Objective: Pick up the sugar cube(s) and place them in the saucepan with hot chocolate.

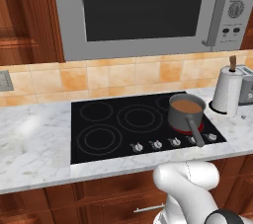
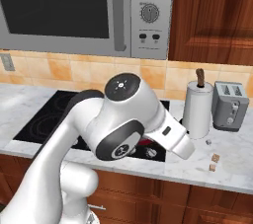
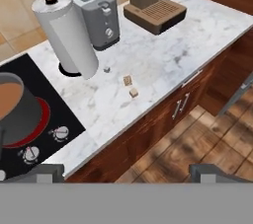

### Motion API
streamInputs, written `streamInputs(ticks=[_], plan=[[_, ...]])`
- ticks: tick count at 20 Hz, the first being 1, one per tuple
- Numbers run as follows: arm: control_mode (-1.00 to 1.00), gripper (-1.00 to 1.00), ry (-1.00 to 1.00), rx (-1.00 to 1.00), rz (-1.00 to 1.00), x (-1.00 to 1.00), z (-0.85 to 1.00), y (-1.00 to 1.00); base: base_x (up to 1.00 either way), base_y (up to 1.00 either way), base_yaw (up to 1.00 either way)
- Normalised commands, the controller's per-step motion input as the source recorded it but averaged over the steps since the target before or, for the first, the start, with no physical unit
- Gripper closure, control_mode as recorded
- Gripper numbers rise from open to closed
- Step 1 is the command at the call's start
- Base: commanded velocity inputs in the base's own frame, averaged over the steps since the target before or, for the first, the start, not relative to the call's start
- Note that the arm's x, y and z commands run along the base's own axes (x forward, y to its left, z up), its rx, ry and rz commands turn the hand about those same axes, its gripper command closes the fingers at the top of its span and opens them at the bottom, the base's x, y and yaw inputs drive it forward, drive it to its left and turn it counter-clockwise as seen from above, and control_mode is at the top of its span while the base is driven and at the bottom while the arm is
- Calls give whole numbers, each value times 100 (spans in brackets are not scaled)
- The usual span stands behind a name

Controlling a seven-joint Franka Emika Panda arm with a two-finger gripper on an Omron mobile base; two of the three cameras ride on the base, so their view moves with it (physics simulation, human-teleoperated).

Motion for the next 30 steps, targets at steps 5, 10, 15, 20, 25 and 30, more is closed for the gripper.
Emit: streamInputs(ticks=[5,10,15,20,25,30], plan=[[-100,-100,-2,0,2,0,-7,0,0,0,0],[-100,-100,11,-1,9,0,-17,0,0,0,0],[-100,-100,24,-8,14,2,-1,0,0,0,0],[-100,-100,18,-4,18,20,-10,0,0,0,0],[-100,-100,1,2,15,16,-27,0,0,0,0],[-100,-100,0,5,14,15,-24,0,0,0,0]])
